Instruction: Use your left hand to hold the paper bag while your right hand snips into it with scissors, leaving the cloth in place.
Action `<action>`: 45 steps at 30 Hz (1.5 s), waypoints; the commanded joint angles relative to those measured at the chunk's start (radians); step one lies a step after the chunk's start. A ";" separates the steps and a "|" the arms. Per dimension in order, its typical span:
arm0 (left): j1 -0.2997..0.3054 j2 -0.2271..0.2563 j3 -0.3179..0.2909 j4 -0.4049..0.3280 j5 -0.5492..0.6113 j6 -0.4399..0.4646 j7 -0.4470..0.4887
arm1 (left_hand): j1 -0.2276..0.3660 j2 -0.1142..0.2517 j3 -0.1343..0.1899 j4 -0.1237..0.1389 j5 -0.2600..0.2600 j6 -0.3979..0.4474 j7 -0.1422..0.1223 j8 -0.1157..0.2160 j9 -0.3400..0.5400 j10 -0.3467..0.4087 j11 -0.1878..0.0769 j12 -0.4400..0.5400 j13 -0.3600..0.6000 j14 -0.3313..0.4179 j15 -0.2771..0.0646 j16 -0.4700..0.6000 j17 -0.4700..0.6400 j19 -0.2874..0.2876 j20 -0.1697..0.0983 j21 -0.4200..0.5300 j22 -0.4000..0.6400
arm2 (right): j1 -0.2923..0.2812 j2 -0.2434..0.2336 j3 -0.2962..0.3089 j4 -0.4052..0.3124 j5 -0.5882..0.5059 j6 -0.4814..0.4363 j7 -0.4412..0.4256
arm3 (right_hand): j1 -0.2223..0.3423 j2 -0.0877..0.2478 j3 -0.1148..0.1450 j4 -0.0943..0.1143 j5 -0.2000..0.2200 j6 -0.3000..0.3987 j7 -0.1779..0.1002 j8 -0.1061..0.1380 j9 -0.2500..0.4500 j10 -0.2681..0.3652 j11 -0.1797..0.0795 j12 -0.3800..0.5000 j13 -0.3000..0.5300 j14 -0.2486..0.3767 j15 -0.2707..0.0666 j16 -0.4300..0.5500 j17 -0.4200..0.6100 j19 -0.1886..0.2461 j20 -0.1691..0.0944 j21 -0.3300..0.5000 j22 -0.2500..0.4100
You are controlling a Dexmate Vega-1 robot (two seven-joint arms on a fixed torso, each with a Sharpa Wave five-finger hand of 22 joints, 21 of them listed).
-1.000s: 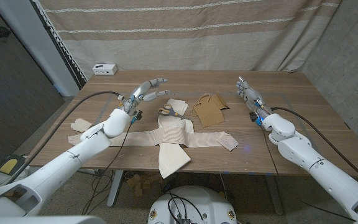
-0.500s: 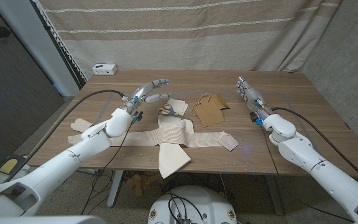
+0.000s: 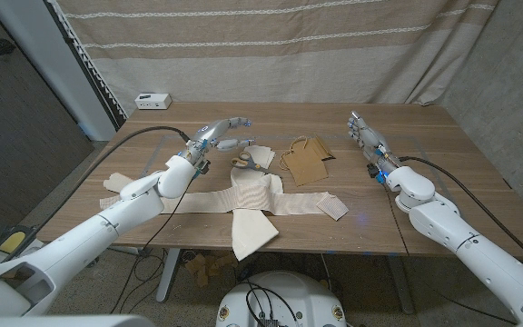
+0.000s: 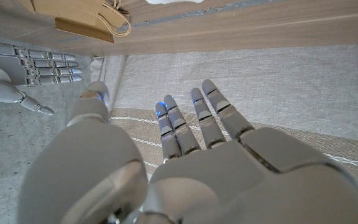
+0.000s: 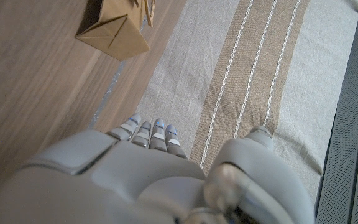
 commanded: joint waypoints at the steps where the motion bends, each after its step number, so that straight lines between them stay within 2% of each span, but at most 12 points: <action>1: -0.009 0.014 0.020 -0.029 0.092 0.045 0.027 | 0.017 -0.001 0.005 0.004 0.003 0.007 -0.007 0.009 0.006 0.018 -0.006 0.008 0.003 0.019 -0.174 0.006 0.004 0.003 -0.144 -0.001 0.002 | 0.007 -0.007 0.004 0.005 0.000 -0.006 0.005 | 0.007 -0.007 -0.001 -0.002 0.007 0.001 0.011 0.006 0.005 0.001 0.004 0.007 0.002 0.005 0.001 0.004 0.002 0.002 -0.004 0.009 0.003; 8: -0.009 0.033 0.027 -0.061 0.121 0.087 -0.008 | 0.019 -0.004 0.005 0.005 0.002 0.031 0.004 0.024 0.013 0.031 -0.005 0.010 0.007 0.022 -0.175 0.006 0.007 0.001 -0.147 -0.002 0.002 | 0.009 -0.007 0.004 0.007 0.002 -0.006 0.008 | 0.007 -0.006 -0.001 -0.003 0.007 0.001 0.010 0.007 0.005 0.001 0.003 0.007 0.002 0.006 -0.001 0.003 0.002 0.002 -0.004 0.008 0.003; 9: -0.013 0.036 0.030 -0.062 0.122 0.091 -0.021 | 0.019 -0.004 0.004 0.006 0.001 0.056 0.010 0.037 0.018 0.035 -0.004 0.011 0.008 0.024 -0.175 0.006 0.008 0.001 -0.146 -0.003 0.002 | 0.009 -0.007 0.005 0.006 0.003 -0.008 0.007 | 0.007 -0.006 -0.001 -0.003 0.007 0.001 0.010 0.006 0.005 0.001 0.003 0.007 0.002 0.006 -0.001 0.003 0.002 0.002 -0.004 0.008 0.003; 11: -0.015 0.036 0.036 -0.060 0.140 0.098 -0.015 | 0.019 -0.005 0.004 0.007 0.001 0.067 0.007 0.043 0.020 0.037 -0.004 0.011 0.009 0.026 -0.175 0.007 0.009 0.003 -0.145 -0.002 0.002 | 0.009 -0.007 0.006 0.004 0.004 -0.008 0.007 | 0.008 -0.006 -0.001 -0.003 0.007 0.001 0.010 0.006 0.005 0.000 0.004 0.006 0.002 0.006 -0.001 0.003 0.002 0.002 -0.005 0.008 0.003; 13: -0.016 0.038 0.040 -0.062 0.156 0.103 -0.008 | 0.014 -0.008 0.001 0.010 0.000 0.083 -0.001 0.051 0.022 0.042 -0.002 0.012 0.010 0.030 -0.174 0.008 0.010 0.002 -0.144 -0.003 0.003 | 0.008 -0.008 0.007 0.003 0.003 -0.007 0.005 | 0.008 -0.006 -0.001 -0.003 0.007 0.000 0.009 0.006 0.005 0.001 0.003 0.007 0.002 0.006 -0.001 0.003 0.002 0.002 -0.004 0.008 0.003; 15: -0.016 0.034 0.042 -0.055 0.164 0.097 0.011 | 0.006 -0.014 -0.003 0.013 -0.001 0.114 -0.023 0.065 0.025 0.049 0.000 0.012 0.012 0.033 -0.175 0.008 0.012 0.001 -0.143 -0.003 0.003 | 0.006 -0.009 0.008 0.002 0.002 -0.004 0.006 | 0.008 -0.006 -0.001 -0.003 0.007 0.001 0.009 0.006 0.005 0.001 0.003 0.007 0.002 0.006 -0.001 0.003 0.002 0.002 -0.004 0.008 0.003; 17: -0.016 0.035 0.045 -0.053 0.176 0.099 0.021 | 0.005 -0.013 -0.004 0.014 -0.002 0.148 -0.027 0.078 0.026 0.075 0.001 0.021 0.014 0.035 -0.175 0.009 0.014 -0.001 -0.142 -0.004 0.004 | 0.003 -0.010 0.009 -0.001 0.003 -0.006 0.002 | 0.009 -0.006 -0.001 -0.003 0.007 0.001 0.009 0.006 0.005 0.001 0.004 0.007 0.002 0.006 -0.001 0.003 0.002 0.002 -0.004 0.008 0.003; 24: -0.023 0.042 0.061 -0.067 0.229 0.126 0.019 | 0.013 -0.010 -0.001 0.011 -0.002 0.146 -0.027 0.074 0.022 0.081 -0.003 0.021 0.016 0.033 -0.177 0.007 0.015 -0.012 -0.146 -0.008 0.004 | -0.007 -0.013 0.014 -0.008 0.003 -0.005 -0.005 | 0.010 -0.005 0.000 -0.004 0.008 0.002 0.005 0.006 0.005 0.003 -0.007 0.007 0.002 0.008 -0.007 0.002 0.001 0.004 -0.017 0.007 0.003; 30: -0.031 0.047 0.075 -0.063 0.274 0.127 0.035 | 0.041 0.002 0.015 0.004 -0.003 0.169 -0.036 0.076 0.011 0.122 -0.006 0.034 0.022 0.053 -0.177 0.017 0.025 -0.052 -0.151 -0.020 0.009 | -0.011 -0.015 0.016 -0.010 0.003 0.000 -0.004 | 0.011 -0.005 -0.001 -0.004 0.008 0.002 0.005 0.006 0.005 0.003 -0.006 0.007 0.002 0.008 -0.009 0.002 0.001 0.002 -0.014 0.006 0.002; 35: -0.038 0.050 0.085 -0.073 0.310 0.152 0.025 | 0.046 0.001 0.017 0.004 -0.004 0.170 -0.037 0.072 0.005 0.132 -0.007 0.035 0.025 0.051 -0.177 0.018 0.030 -0.089 -0.152 -0.032 0.010 | -0.014 -0.016 0.018 -0.014 0.005 -0.001 -0.007 | 0.011 -0.005 -0.001 -0.004 0.008 0.002 0.004 0.006 0.005 0.001 -0.017 0.007 0.002 0.007 -0.016 0.001 0.001 0.003 -0.014 0.006 0.002; 41: -0.055 0.056 0.105 -0.086 0.371 0.182 -0.001 | 0.045 0.000 0.017 0.005 -0.004 0.175 -0.041 0.073 0.003 0.136 -0.007 0.036 0.027 0.046 -0.176 0.017 0.031 -0.091 -0.154 -0.032 0.010 | -0.011 -0.013 0.017 -0.009 0.009 -0.003 -0.003 | 0.012 -0.005 -0.001 -0.004 0.008 0.001 0.002 0.006 0.005 0.001 -0.019 0.007 0.002 0.006 -0.016 0.000 0.001 0.003 -0.015 0.006 0.002; 45: -0.067 0.060 0.115 -0.085 0.400 0.188 -0.008 | 0.037 -0.002 0.015 0.010 -0.005 0.201 -0.034 0.081 -0.001 0.148 -0.006 0.039 0.029 0.045 -0.177 0.018 0.034 -0.085 -0.150 -0.026 0.012 | -0.006 -0.007 0.014 -0.001 0.012 -0.002 0.002 | 0.012 -0.004 -0.001 -0.004 0.008 0.001 0.003 0.006 0.005 0.001 -0.017 0.007 0.002 0.007 -0.016 0.000 0.001 0.002 -0.016 0.005 0.002</action>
